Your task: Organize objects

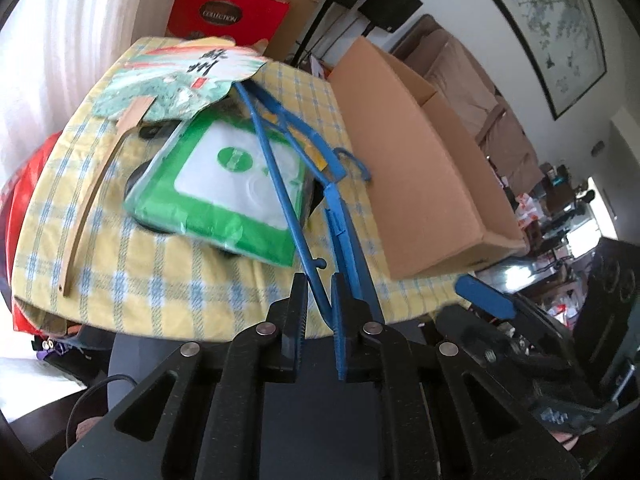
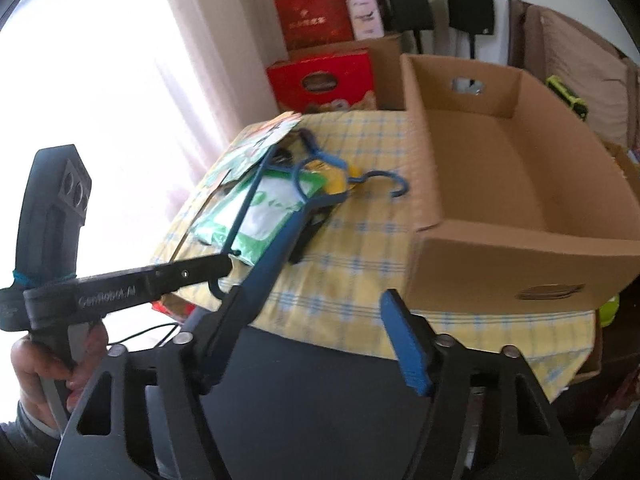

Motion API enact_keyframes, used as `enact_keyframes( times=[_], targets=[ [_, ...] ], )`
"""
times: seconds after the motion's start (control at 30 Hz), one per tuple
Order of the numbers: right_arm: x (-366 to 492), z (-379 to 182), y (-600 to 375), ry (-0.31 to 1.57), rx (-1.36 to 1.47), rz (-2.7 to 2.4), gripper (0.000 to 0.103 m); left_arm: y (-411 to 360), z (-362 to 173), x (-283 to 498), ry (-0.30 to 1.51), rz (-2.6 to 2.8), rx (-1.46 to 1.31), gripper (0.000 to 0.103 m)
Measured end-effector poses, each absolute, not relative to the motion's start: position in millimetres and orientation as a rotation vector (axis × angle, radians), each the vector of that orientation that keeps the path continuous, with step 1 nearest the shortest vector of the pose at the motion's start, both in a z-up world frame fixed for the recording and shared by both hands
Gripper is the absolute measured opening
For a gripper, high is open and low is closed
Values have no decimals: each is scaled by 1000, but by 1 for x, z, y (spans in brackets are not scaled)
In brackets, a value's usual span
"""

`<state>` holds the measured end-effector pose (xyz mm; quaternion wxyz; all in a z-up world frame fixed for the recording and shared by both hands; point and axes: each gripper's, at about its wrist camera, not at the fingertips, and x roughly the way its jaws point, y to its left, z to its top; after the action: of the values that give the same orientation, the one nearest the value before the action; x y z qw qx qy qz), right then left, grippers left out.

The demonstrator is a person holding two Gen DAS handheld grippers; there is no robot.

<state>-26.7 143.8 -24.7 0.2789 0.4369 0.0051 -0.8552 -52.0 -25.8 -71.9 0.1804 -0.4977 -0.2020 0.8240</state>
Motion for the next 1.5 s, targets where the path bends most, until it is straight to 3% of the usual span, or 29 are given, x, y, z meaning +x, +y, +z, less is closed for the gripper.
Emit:
enact_keyframes(
  times=[0.07,0.5,0.63,0.67,1.13,1.17,1.23,1.5],
  targets=[
    [-28,-31,137,-13,1199,-2267,58,-31,-77,-47,-573,2320,-1422,9],
    [-73,-69,89,-22,1371,-2197,56,-39,-95,-45,-529,2283,-1484,9],
    [-81,-81,84,-39,1399,-2157,36,-36,-102,-46,-482,2290,-1490,9],
    [-78,-80,85,-51,1396,-2139,24,-35,-103,-46,-476,2290,-1490,9],
    [-66,-34,99,-33,1162,-2287,23,-10,-63,-35,-317,2366,-1263,14],
    [-63,-28,100,-28,1136,-2305,24,-8,-59,-34,-311,2371,-1247,13],
    [-57,-18,100,-4,1092,-2331,22,-3,-46,-30,-273,2389,-1183,0],
    [-58,-1,109,-71,1067,-2343,20,14,-18,-37,-290,2373,-1129,0]
  ],
)
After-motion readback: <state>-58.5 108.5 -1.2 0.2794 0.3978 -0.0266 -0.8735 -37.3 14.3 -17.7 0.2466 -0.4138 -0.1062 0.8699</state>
